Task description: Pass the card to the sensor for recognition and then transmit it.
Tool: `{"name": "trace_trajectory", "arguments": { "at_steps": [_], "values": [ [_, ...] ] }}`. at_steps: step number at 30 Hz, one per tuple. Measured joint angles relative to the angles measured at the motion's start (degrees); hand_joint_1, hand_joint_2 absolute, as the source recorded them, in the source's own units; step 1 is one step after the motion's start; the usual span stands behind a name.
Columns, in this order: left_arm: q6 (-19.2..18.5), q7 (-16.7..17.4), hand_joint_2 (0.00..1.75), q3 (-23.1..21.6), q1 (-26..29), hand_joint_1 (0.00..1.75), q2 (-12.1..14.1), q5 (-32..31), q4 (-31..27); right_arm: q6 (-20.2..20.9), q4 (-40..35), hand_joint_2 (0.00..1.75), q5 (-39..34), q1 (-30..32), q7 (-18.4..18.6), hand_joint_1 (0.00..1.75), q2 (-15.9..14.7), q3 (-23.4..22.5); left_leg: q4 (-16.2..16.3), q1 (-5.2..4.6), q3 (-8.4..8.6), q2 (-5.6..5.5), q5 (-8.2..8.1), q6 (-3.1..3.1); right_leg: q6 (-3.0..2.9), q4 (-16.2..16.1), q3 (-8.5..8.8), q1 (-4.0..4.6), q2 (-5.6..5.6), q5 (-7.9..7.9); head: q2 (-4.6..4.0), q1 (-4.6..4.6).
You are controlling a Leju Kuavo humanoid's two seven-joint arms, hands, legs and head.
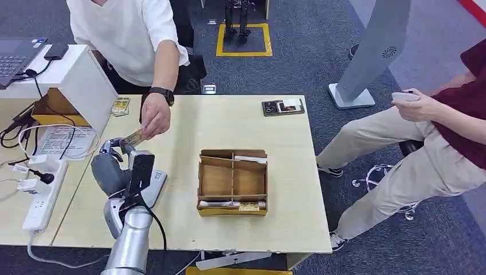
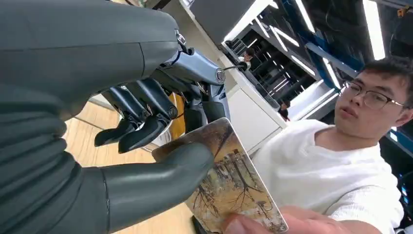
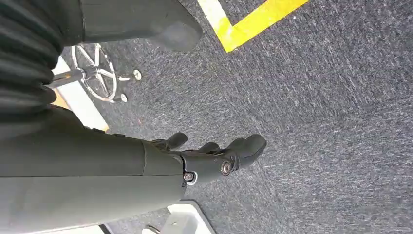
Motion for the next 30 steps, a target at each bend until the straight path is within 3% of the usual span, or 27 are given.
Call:
{"name": "trace_trajectory", "arguments": {
  "at_steps": [13, 14, 15, 16, 17, 30],
  "values": [
    [-0.1, 0.1, 1.75, 0.1, -0.6, 1.75, -0.2, -0.5, 0.3, -0.2, 0.0, 1.75, 0.0, -0.1, 0.2, 0.00, 0.0, 0.0, 0.0, 0.00, 0.00, 0.00, 0.00, 0.00, 0.00, 0.0, -0.01, 0.00, 0.00, 0.00, 0.00, 0.02],
    [-0.1, 0.2, 1.75, 0.1, -0.7, 0.58, -0.2, -0.5, 0.5, -0.2, 0.0, 1.75, 0.0, -0.1, 0.3, 0.00, 0.0, 0.1, 0.0, 0.00, 0.00, 0.00, 0.00, 0.00, 0.00, 0.0, 0.00, 0.00, 0.00, 0.00, 0.00, 0.02],
    [-0.1, 0.4, 1.75, 0.1, -0.7, 0.00, -0.2, -0.5, 0.7, -0.2, 0.0, 1.75, -0.1, -0.1, 0.4, 0.00, 0.0, 0.2, 0.0, 0.00, 0.00, 0.00, 0.00, 0.00, 0.00, 0.0, 0.00, 0.00, 0.00, 0.00, 0.00, 0.02],
    [-0.1, 0.8, 1.75, 0.1, -0.8, 0.00, -0.2, -0.3, 1.0, -0.2, 0.0, 1.75, -0.2, -0.1, 0.4, 0.00, 0.0, 0.2, 0.0, 0.00, 0.00, 0.00, 0.00, 0.00, 0.00, 0.0, -0.01, 0.00, 0.01, 0.00, 0.00, 0.00],
    [-0.1, 1.0, 0.00, 0.1, -0.9, 0.00, -0.2, -0.1, 1.3, -0.2, 0.0, 1.75, -0.2, -0.1, 0.4, 0.00, 0.0, 0.3, 0.0, 0.00, 0.00, 0.01, 0.00, 0.00, 0.00, 0.0, -0.01, 0.00, 0.01, 0.00, 0.00, 0.02],
    [-0.1, 2.4, 0.00, -1.8, -0.8, 0.00, -0.2, 2.7, 0.8, -0.3, 0.0, 1.75, -1.5, 0.0, -0.4, 0.00, 0.0, 0.4, 0.0, 0.00, -0.05, -0.01, 0.00, 0.00, 0.00, 0.0, -0.01, 0.00, -0.01, 0.00, 0.00, 0.00]
  ]
}}
